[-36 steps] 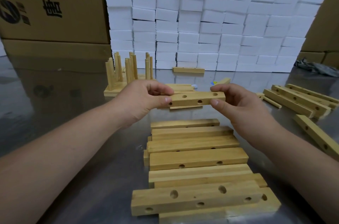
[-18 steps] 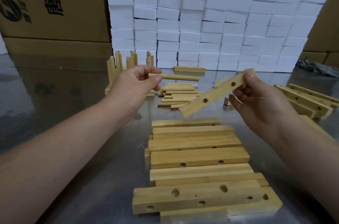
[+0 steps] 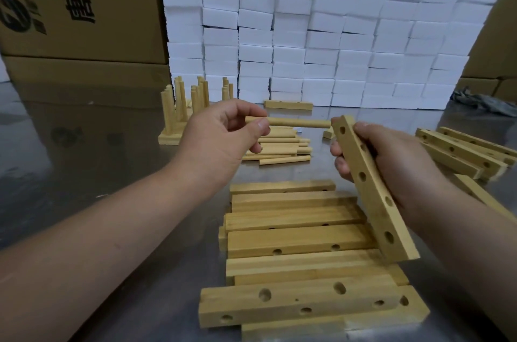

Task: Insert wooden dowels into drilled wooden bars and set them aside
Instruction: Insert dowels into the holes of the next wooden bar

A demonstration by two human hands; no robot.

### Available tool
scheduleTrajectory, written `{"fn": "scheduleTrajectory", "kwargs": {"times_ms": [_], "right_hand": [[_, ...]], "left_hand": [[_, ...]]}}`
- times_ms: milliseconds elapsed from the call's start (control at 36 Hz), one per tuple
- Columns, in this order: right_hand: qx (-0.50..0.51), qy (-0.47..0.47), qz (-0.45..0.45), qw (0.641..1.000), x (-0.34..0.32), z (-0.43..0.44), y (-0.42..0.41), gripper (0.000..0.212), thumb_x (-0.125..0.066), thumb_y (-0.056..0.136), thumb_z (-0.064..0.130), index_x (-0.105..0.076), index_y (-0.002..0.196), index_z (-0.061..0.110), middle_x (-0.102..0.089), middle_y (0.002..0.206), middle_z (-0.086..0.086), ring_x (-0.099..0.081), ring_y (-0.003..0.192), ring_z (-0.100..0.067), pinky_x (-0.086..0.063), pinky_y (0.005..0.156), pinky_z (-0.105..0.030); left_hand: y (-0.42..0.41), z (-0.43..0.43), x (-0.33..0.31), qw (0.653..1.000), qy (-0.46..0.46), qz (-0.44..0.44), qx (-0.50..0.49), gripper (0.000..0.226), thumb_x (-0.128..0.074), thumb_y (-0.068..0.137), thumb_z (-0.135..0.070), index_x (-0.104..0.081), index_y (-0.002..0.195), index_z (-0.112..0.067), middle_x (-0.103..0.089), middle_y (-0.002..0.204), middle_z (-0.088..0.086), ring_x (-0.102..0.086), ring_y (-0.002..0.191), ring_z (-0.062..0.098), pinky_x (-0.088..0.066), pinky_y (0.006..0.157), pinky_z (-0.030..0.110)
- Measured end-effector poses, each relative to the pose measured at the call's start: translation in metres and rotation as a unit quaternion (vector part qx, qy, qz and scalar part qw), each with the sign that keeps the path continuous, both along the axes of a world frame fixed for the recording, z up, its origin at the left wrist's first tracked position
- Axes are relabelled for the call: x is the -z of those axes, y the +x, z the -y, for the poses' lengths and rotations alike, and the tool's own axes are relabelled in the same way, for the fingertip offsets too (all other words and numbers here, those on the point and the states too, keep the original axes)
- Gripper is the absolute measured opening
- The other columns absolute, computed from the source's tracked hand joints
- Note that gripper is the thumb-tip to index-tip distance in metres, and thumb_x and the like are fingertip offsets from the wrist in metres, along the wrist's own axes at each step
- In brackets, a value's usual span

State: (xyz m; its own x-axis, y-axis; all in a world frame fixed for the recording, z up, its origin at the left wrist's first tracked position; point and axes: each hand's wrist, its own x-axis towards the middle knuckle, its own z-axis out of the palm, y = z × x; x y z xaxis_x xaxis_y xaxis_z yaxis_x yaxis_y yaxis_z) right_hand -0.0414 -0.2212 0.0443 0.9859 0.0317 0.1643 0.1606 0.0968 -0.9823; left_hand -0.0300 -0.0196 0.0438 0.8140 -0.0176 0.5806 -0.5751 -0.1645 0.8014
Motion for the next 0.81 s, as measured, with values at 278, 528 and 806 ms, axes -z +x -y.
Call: {"fn": "scheduleTrajectory", "kwargs": {"times_ms": [278, 528, 806], "right_hand": [[-0.068, 0.009, 0.027, 0.997, 0.0, -0.005, -0.007, 0.025, -0.039, 0.098, 0.016, -0.062, 0.106, 0.015, -0.071, 0.081, -0.004, -0.06, 0.058, -0.009, -0.051, 0.056, -0.017], [-0.041, 0.009, 0.047, 0.998, -0.002, -0.01, -0.01, 0.023, -0.044, 0.095, 0.02, -0.059, 0.108, 0.008, -0.074, 0.089, -0.005, -0.06, 0.053, -0.008, -0.051, 0.054, -0.017], [-0.035, -0.074, 0.058, 0.995, -0.001, -0.007, -0.013, 0.026, -0.046, 0.093, 0.027, -0.063, 0.112, 0.022, -0.073, 0.091, -0.002, -0.058, 0.055, -0.008, -0.048, 0.05, -0.018]], "left_hand": [[-0.004, 0.001, 0.002, 1.0, 0.024, -0.007, 0.0, 0.013, -0.065, 0.082, -0.012, -0.063, 0.083, -0.025, -0.069, 0.068, -0.014, -0.063, 0.059, 0.003, -0.051, 0.062, 0.013], [-0.007, 0.002, 0.001, 0.999, 0.041, -0.001, 0.024, 0.016, -0.068, 0.079, -0.011, -0.063, 0.079, -0.026, -0.067, 0.063, -0.011, -0.063, 0.061, 0.005, -0.051, 0.062, 0.013], [-0.004, -0.007, 0.003, 0.967, 0.209, 0.125, -0.077, 0.021, -0.057, 0.09, -0.018, -0.064, 0.104, -0.032, -0.055, 0.083, -0.024, -0.053, 0.076, -0.009, -0.041, 0.069, 0.003]]}}
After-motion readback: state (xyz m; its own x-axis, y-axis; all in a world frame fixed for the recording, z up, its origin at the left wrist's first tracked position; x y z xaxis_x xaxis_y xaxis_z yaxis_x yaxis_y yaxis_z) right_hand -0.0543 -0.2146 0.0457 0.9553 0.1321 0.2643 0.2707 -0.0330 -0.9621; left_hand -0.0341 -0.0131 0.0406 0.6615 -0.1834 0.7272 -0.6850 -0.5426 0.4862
